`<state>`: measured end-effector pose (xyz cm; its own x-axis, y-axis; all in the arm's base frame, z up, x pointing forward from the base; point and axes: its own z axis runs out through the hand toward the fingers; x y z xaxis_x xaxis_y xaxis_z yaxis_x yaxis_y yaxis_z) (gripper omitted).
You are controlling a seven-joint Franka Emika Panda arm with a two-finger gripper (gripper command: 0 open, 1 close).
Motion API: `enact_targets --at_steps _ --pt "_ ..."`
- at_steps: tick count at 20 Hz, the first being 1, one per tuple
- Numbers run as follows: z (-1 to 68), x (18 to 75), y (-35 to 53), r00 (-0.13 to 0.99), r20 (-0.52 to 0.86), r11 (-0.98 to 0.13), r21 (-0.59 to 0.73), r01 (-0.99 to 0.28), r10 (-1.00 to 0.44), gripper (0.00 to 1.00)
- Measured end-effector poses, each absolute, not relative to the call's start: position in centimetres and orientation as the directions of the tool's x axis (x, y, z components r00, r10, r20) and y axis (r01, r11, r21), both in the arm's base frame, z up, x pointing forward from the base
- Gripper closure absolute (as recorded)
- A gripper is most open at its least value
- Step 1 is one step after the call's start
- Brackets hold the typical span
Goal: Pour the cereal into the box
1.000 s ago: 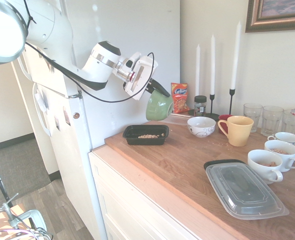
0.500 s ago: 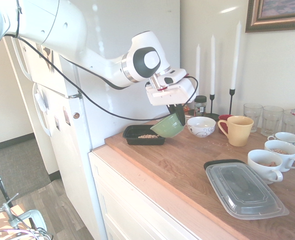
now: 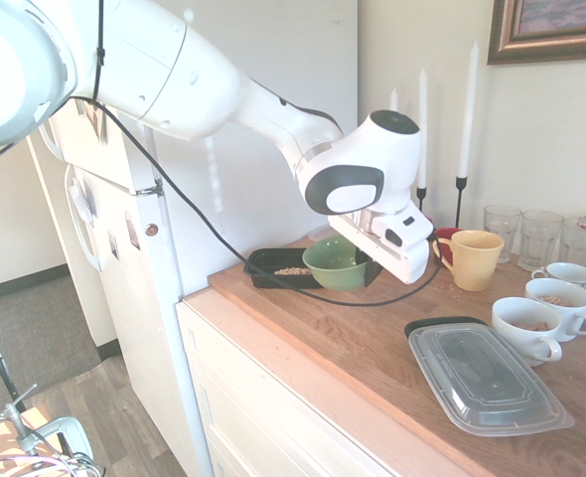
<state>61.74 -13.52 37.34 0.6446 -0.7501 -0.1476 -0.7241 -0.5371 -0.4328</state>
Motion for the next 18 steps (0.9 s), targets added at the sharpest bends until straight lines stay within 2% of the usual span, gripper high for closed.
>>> enact_targets --at_steps 4,13,14,18 --pt "34.4 62.5 -15.8 0.614 -0.192 -0.502 -0.418 -0.757 -0.765 1.00" --pt "32.2 64.6 -17.2 0.597 -0.160 -0.516 -0.363 -0.776 -0.786 1.00" --pt "32.0 64.7 -17.3 0.595 -0.161 -0.515 -0.360 -0.778 -0.787 0.00" --pt "31.9 64.9 -17.4 0.589 -0.167 -0.509 -0.355 -0.784 -0.791 0.00"
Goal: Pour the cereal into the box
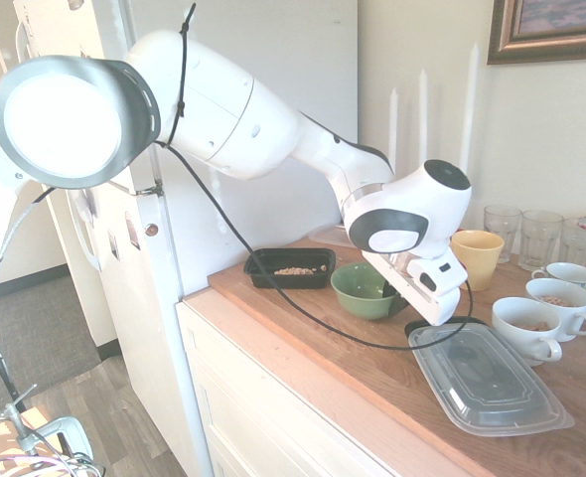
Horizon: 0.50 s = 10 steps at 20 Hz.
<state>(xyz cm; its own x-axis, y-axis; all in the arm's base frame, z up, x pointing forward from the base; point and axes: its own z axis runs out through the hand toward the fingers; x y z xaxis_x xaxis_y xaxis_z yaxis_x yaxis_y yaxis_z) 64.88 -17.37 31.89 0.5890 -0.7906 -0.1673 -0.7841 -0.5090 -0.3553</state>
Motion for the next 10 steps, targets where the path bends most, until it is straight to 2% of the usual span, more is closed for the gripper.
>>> enact_targets --at_steps 10 --pt "30.8 65.1 -16.8 0.589 -0.178 -0.511 -0.344 -0.787 -0.788 0.00"
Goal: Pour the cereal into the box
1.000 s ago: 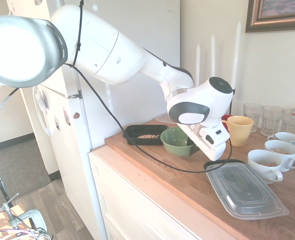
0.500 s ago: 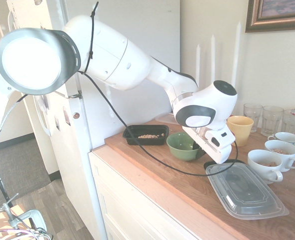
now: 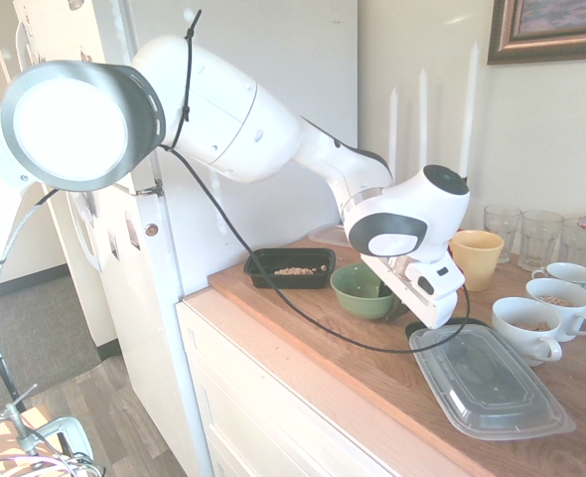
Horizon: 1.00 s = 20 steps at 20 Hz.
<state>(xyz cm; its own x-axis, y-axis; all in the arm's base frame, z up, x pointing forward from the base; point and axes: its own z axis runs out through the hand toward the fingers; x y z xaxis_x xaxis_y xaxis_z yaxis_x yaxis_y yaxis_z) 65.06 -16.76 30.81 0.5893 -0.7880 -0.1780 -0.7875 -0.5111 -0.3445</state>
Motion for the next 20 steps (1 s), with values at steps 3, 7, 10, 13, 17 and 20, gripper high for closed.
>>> enact_targets --at_steps 3,7,10,13,17,20 --pt "31.1 65.4 -16.2 0.599 -0.152 -0.527 -0.341 -0.779 -0.786 0.00" --pt "32.0 66.1 -14.8 0.613 -0.063 -0.573 -0.290 -0.766 -0.788 0.00" --pt "34.1 66.7 -13.0 0.607 0.065 -0.605 -0.206 -0.769 -0.792 0.00" --pt "36.5 66.5 -10.9 0.609 0.153 -0.628 -0.164 -0.761 -0.778 0.00" --pt "39.3 65.2 -10.1 0.599 0.220 -0.634 -0.153 -0.758 -0.770 0.00" --pt "41.3 64.1 -10.0 0.593 0.254 -0.638 -0.155 -0.755 -0.764 0.00"
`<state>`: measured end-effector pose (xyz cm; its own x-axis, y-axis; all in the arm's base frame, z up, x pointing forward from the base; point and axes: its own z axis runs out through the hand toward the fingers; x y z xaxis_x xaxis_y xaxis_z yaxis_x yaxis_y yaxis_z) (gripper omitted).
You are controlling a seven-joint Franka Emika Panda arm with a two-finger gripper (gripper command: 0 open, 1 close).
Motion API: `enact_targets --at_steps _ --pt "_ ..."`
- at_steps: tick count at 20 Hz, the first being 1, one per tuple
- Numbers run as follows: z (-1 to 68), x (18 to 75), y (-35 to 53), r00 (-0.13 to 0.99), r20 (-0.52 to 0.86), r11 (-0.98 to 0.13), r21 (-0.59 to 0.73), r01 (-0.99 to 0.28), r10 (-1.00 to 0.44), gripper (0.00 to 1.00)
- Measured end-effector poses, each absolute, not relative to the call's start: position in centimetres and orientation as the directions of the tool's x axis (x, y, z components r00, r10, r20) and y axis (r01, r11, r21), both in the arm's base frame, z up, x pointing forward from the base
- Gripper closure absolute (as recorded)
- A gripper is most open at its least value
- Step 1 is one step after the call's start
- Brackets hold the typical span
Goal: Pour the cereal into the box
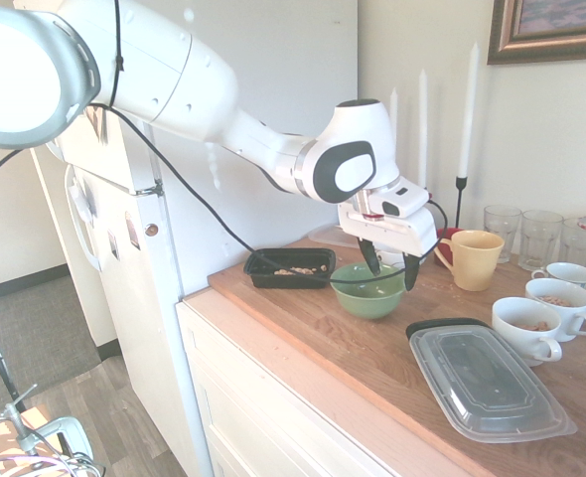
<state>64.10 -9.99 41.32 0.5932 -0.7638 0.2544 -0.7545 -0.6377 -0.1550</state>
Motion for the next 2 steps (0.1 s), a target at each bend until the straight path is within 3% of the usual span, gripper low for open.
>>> enact_targets --at_steps 2 --pt "42.50 63.36 -9.80 0.593 0.263 -0.641 -0.164 -0.750 -0.761 0.00"
